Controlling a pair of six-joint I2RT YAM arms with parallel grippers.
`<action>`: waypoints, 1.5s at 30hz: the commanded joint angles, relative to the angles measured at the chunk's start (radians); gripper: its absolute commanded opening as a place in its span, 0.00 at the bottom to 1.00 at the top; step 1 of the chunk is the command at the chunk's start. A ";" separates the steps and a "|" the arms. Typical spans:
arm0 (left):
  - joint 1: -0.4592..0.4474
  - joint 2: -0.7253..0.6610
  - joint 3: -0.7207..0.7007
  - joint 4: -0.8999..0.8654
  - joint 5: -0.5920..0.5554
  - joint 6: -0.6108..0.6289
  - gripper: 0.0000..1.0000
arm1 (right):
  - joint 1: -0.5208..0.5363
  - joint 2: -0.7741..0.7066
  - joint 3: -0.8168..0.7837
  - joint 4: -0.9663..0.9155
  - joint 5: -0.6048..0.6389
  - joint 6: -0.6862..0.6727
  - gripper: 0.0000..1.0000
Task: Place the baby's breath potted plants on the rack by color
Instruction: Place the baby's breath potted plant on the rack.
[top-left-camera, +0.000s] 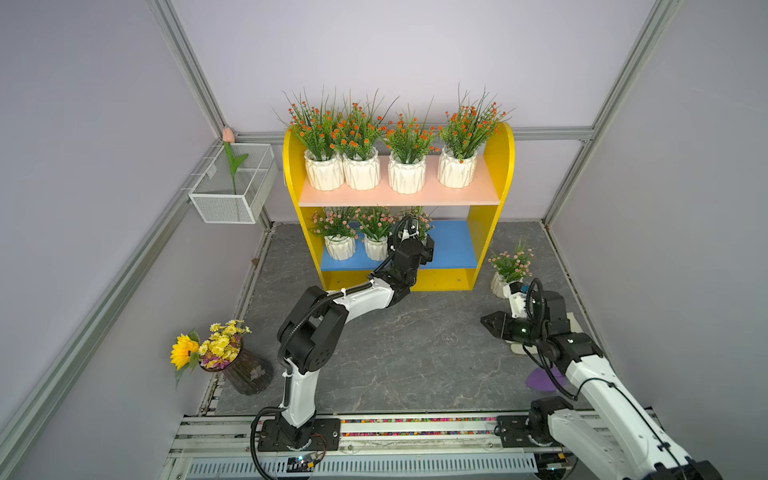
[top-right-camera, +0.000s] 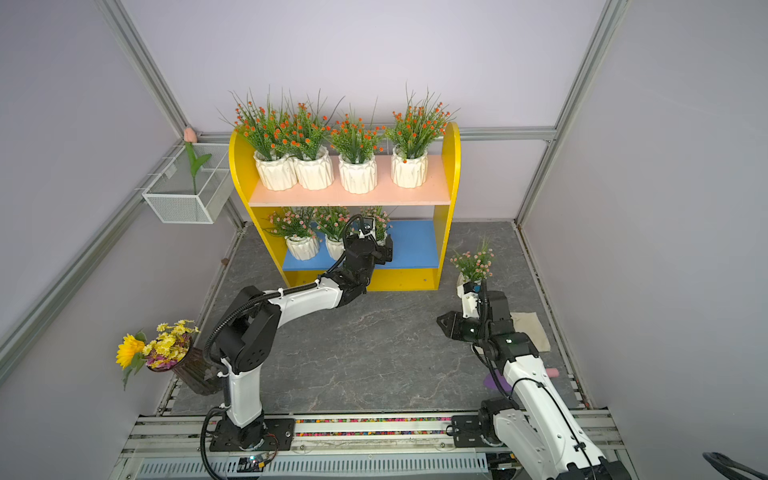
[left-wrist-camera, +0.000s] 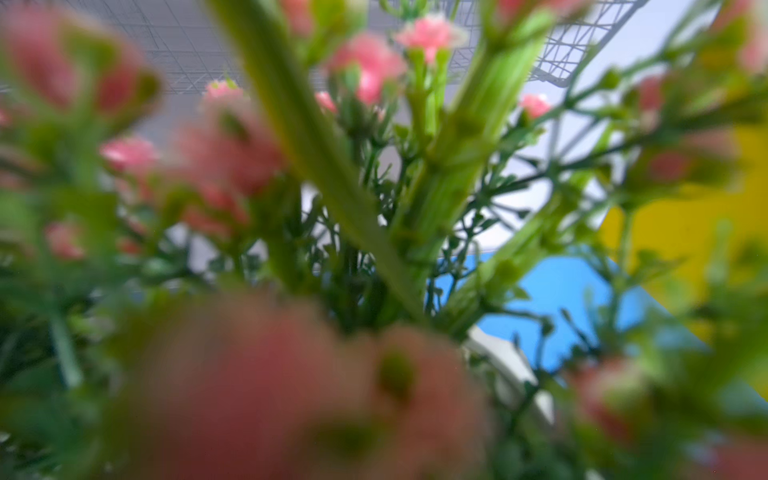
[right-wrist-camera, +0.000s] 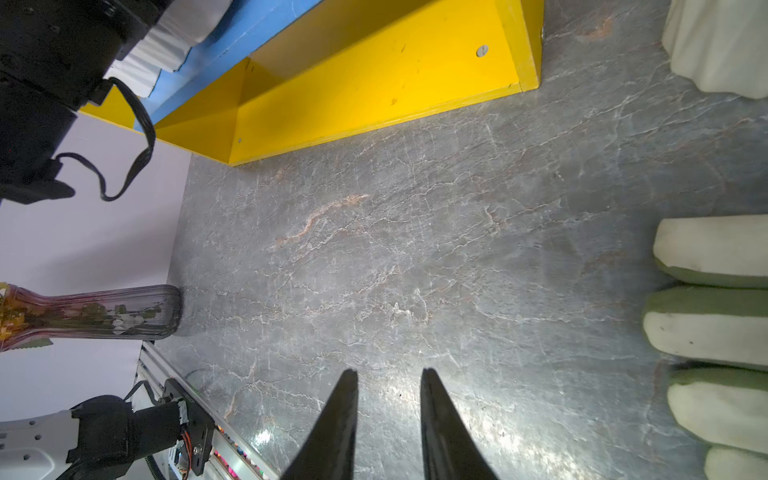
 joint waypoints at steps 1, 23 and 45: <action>0.022 0.020 0.044 0.037 -0.014 -0.032 0.58 | -0.001 -0.017 0.005 -0.011 -0.002 0.001 0.30; 0.048 0.078 0.073 -0.022 -0.030 -0.139 0.93 | -0.001 -0.011 0.003 0.002 -0.002 0.005 0.35; -0.001 0.005 -0.037 0.132 -0.155 -0.011 1.00 | -0.001 -0.018 -0.021 0.026 -0.008 0.009 0.40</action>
